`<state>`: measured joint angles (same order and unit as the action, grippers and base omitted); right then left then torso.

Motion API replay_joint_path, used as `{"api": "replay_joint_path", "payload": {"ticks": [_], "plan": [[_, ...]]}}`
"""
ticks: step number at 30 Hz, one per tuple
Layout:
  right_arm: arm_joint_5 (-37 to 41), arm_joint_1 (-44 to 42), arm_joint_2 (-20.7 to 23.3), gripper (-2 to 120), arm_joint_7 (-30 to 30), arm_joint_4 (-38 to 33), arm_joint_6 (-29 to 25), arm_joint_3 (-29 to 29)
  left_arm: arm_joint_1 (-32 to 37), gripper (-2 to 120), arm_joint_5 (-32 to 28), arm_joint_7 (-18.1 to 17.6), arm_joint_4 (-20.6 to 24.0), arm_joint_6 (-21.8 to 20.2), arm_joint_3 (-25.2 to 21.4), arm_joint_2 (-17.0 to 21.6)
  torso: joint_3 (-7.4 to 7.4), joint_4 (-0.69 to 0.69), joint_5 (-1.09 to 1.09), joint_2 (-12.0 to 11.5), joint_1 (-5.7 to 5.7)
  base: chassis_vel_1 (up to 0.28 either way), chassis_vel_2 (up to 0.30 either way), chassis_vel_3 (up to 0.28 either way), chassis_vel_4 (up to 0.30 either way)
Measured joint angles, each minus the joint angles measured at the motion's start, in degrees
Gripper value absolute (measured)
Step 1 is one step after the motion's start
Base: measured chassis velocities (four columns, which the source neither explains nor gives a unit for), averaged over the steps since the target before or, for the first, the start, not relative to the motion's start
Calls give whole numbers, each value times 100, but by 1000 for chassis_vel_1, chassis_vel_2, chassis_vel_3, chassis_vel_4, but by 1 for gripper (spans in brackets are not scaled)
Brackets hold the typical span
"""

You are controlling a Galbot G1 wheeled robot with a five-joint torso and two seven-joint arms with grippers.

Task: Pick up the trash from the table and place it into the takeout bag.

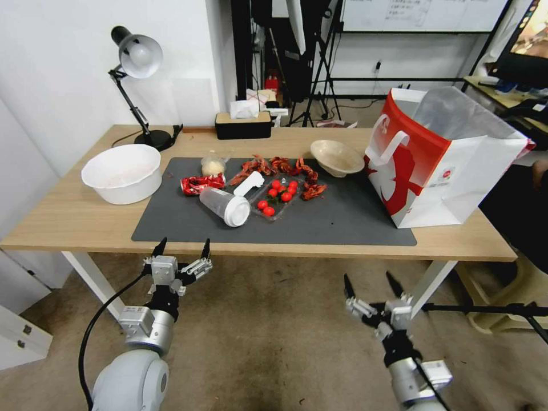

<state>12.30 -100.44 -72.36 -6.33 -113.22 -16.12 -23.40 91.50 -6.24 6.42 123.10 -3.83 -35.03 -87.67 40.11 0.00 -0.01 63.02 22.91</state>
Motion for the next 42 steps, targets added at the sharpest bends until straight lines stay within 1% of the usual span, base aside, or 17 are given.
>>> {"api": "replay_joint_path", "payload": {"ticks": [5, 10, 18, 19, 20, 21, 24, 25, 28, 30, 32, 33, 35, 36, 37, 39, 42], "plan": [[47, 150, -55, 100, -16, 98, 3, 6, -6, 100, -5, -1, 28, 0, 8, 40, 0, 0, 1, 0, 1, 0, 0, 0, 0], [135, 369, -30, 100, -89, -50, 228, 27, -12, 100, -8, -1, 30, 1, 5, 63, 0, 0, 1, 0, 1, 0, 0, 0, 0], [446, 1259, 283, 100, -262, -130, 881, 122, -28, 100, -14, -8, 1, 31, -21, 89, 0, 0, 0, 0, 1, 0, 0, 0, 0], [564, 1590, 410, 100, -295, -108, 1047, 164, -33, 100, -14, -8, -12, 32, -12, 89, 0, 2, 1, 0, 1, 0, 0, 0, 0], [642, 1781, 490, 100, -315, -75, 1121, 192, -33, 100, -13, -8, -20, 34, -12, 86, 0, -3, 1, 0, 1, 0, 0, 0, 0], [642, 1781, 490, 100, -315, -75, 1121, 192, -33, 100, -13, -8, -20, 34, -12, 86, 0, -3, 1, 0, 1, 0, 0, 0, 0], [1132, 2667, 830, 100, -484, 228, 1393, 421, -31, 100, -5, -8, -41, 51, -18, 74, 1, -1, 1, 0, 1, 0, 0, 0, 0], [1132, 2667, 830, 100, -484, 228, 1393, 421, -31, 100, -5, -8, -41, 51, -18, 74, 1, -1, 1, 0, 1, 0, 0, 0, 0], [1874, 3563, 996, 100, -810, 650, 1520, 835, -33, 100, 14, -9, -41, 51, -23, 62, 1, 0, 2, 0, 1, 0, 0, 0, 0], [2053, 3748, 994, 100, -882, 744, 1523, 929, -33, 100, 19, -8, -40, 51, -21, 54, 1, -1, 2, 0, 1, 0, 0, 0, 0], [2784, 4407, 884, 100, -1193, 1110, 1517, 1286, -24, 100, 39, -8, -45, 50, -20, 34, 1, -1, 0, 0, 2, 0, 0, 0, 0], [2784, 4407, 884, 100, -1193, 1110, 1517, 1286, -24, 100, 39, -8, -45, 50, -20, 34, 1, -1, 0, 0, 2, 0, 0, 0, 0], [3318, 4846, 714, 100, -1414, 1428, 1477, 1461, -12, 100, 45, -9, -57, 58, -31, 21, 1, -4, 2, 0, 2, 0, 0, 0, 0], [3519, 5006, 644, 100, -1476, 1596, 1459, 1527, -7, 100, 46, -11, -57, 66, -43, 15, 1, -1, -1, -1, 2, 0, 0, 0, 0], [3519, 5006, 644, 100, -1476, 1596, 1459, 1527, -7, 100, 46, -11, -57, 66, -43, 15, 1, -1, -1, -1, 2, 0, 0, 0, 0], [3888, 5328, 519, 100, -1614, 1989, 1392, 1650, -5, 100, 46, -14, -53, 71, -59, 10, 1, 1, 2, 0, 2, 0, 0, 0, 0], [4131, 5576, 402, 100, -1723, 2376, 1335, 1732, -13, 100, 46, -18, -52, 72, -68, 3, 1, 0, 0, 0, 2, 0, 0, 0, 0]]}}
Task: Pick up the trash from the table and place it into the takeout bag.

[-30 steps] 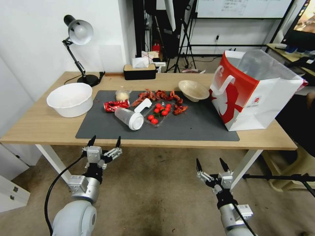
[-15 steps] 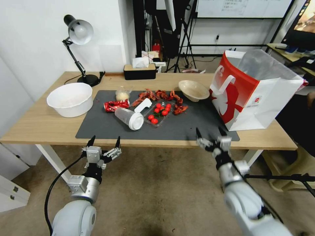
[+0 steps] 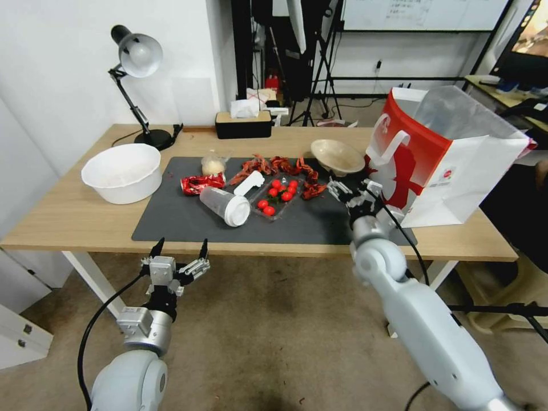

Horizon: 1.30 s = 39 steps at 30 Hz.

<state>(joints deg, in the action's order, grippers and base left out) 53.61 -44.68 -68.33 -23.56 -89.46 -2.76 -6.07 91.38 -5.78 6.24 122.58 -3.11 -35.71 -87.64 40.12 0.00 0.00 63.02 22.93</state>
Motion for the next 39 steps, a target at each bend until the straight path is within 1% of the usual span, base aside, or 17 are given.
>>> {"api": "replay_joint_path", "payload": {"ticks": [2, 3, 6, 19, 30, 32, 36, 38, 39], "plan": [[125, 222, -115, 100, -43, 378, -78, 33, -6, 100, 0, -1, -10, 1, 0, -8, 0, 1, 1, 0, 0, 0, 0, 0, 0], [125, 222, -115, 100, -43, 378, -78, 33, -6, 100, 0, -1, -10, 1, 0, -8, 0, 1, 1, 0, 0, 0, 0, 0, 0], [287, 452, -267, 100, -73, 672, -121, 27, -7, 100, 3, -2, -43, 10, 4, -20, 0, 0, 0, 0, 0, 0, 0, 0, 0], [381, 690, -586, 100, -116, 918, -133, -97, 4, 100, 6, -6, -57, 52, -9, -9, -1, 0, 0, 0, 0, 0, 0, 0, 0], [439, 843, -688, 93, -225, 1036, -134, -273, 42, 100, 6, -8, -57, 112, -11, -8, -1, 1, 0, 1, -1, 0, 0, 0, 0], [439, 848, -685, 87, -245, 1058, -125, -278, 44, 100, 9, -8, -50, 124, -5, -19, -1, 0, 0, 1, -1, 0, 0, 0, 0], [432, 846, -673, 83, -260, 1066, -109, -278, 48, 100, 9, -9, -15, 126, 10, -43, -1, 0, 0, 1, -1, 0, 0, 0, 0], [424, 845, -672, 78, -280, 1102, -97, -286, 53, 100, 9, -9, 11, 126, 32, -66, -1, 0, -1, 1, -1, 0, 0, 0, 0], [421, 848, -673, 73, -285, 1114, -95, -293, 53, 100, 9, -9, 12, 126, 37, -70, -1, 0, 0, 1, -1, 0, 0, 0, 0]]}}
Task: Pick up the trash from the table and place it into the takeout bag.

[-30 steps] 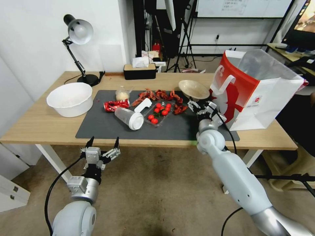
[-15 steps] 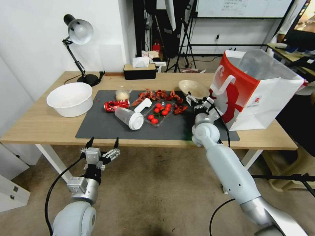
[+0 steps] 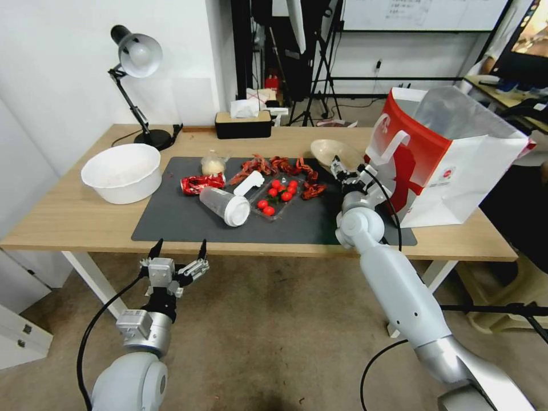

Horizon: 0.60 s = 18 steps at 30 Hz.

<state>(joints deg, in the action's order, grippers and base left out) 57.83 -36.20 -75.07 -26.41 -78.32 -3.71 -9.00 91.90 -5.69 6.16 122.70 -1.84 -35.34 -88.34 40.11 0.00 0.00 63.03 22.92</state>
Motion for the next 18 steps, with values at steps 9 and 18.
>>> {"api": "replay_joint_path", "payload": {"ticks": [9, 18], "plan": [[-19, 31, -5, 49, -30, 103, 51, -23, 9, 100, 0, 0, 0, 0, 2, -5, 0, 0, 0, 0, 0, 0, 0, 0, 0], [-34, 54, -17, 13, -57, 155, 102, -28, 37, 100, 3, 3, 37, 27, 19, -32, 0, 0, 0, 0, 0, 0, 0, 0, 0]]}}
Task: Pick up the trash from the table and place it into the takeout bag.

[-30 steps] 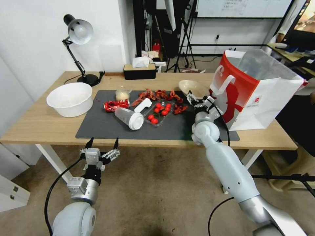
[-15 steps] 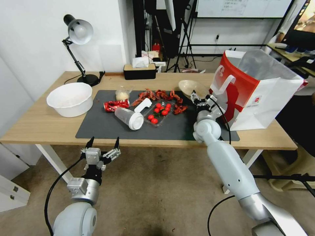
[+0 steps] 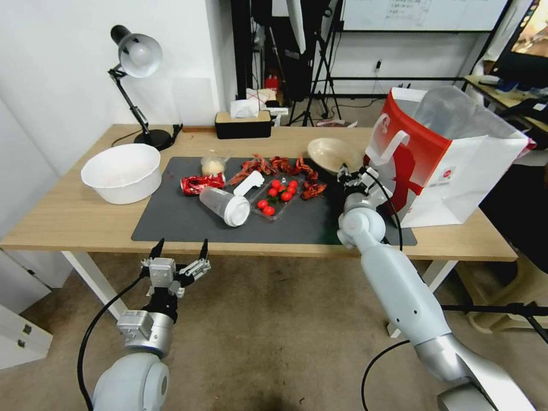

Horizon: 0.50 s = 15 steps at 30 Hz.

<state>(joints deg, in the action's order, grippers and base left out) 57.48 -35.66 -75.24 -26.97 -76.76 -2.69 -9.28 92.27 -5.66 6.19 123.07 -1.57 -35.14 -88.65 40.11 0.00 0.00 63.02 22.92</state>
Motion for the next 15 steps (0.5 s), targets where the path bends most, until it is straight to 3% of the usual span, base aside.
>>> {"api": "replay_joint_path", "payload": {"ticks": [4, 15], "plan": [[-6, -5, -5, 1, 0, -1, -3, -9, -1, 100, 3, 1, 5, 1, 5, -2, 0, 0, 0, 0, 0, 0, 0, 0, 0], [-100, -59, 135, 0, 109, -365, -99, -114, -9, 100, 42, 6, -25, 3, 11, 1, 0, 0, 0, 0, 0, 0, 0, 0, 0]]}}
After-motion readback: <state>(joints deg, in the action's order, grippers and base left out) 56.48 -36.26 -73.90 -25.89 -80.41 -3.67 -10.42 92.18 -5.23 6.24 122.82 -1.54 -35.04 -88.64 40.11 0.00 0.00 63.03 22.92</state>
